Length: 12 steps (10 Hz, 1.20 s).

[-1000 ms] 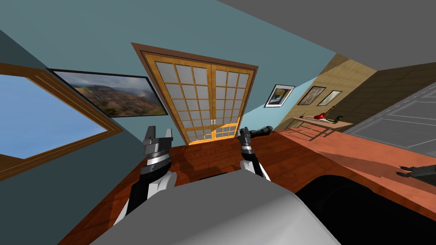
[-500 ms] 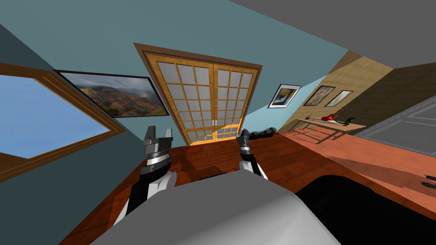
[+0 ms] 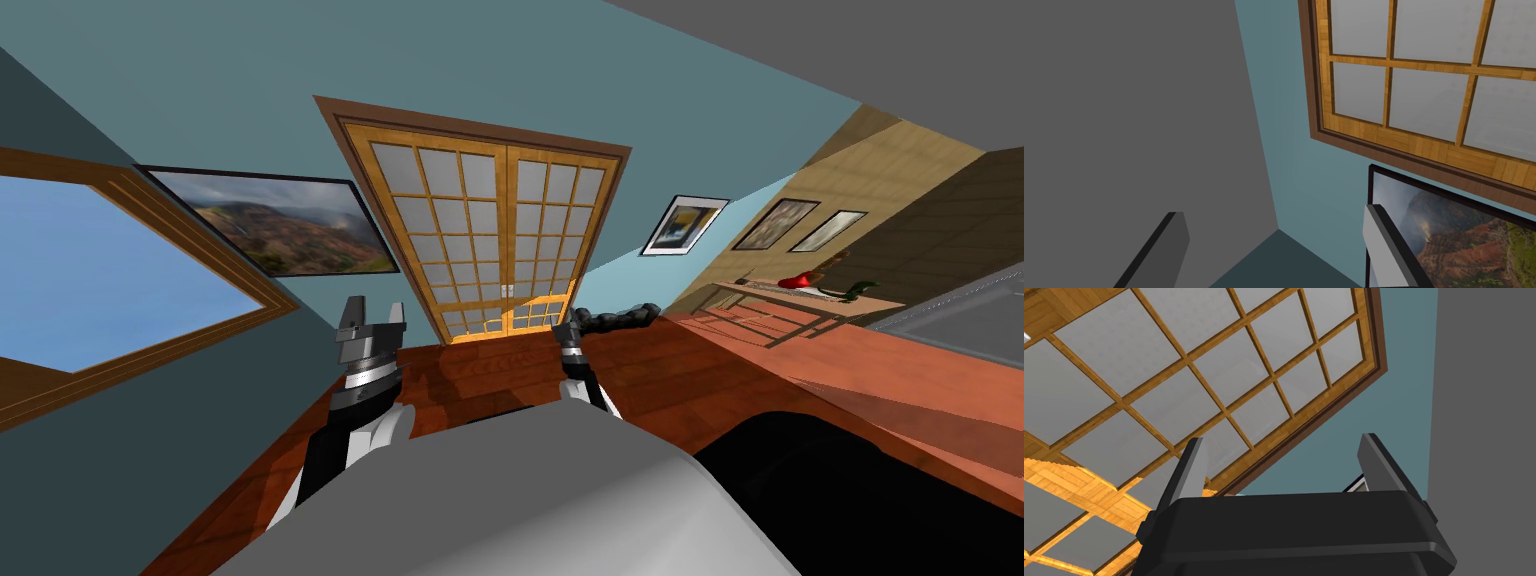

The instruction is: Pull the door open

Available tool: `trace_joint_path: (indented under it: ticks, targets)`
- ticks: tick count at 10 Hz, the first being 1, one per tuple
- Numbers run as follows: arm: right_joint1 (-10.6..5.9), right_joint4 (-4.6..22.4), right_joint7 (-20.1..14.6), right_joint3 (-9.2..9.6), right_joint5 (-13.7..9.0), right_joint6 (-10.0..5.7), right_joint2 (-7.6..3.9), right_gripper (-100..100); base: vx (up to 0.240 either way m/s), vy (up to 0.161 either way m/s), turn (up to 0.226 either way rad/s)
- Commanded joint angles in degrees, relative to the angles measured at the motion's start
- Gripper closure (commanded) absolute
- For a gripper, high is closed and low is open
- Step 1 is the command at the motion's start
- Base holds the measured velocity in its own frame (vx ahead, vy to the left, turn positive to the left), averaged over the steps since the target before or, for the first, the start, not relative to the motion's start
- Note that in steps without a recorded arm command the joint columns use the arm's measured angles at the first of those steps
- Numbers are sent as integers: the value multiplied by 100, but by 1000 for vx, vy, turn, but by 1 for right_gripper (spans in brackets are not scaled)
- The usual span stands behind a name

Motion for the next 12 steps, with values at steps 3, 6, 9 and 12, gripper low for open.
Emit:
trace_joint_path:
  ticks: [3,6,9,12]
  targets:
    - [-93,458,-494,90,-220,-164,-114,-100,103,18,61]
    - [-188,849,-900,174,-407,-285,-195,-100,97,12,63]
    - [-285,1246,-1311,258,-596,-407,-276,-100,97,5,67]
    - [-384,1651,-1732,344,-789,-533,-356,-100,110,17,61]
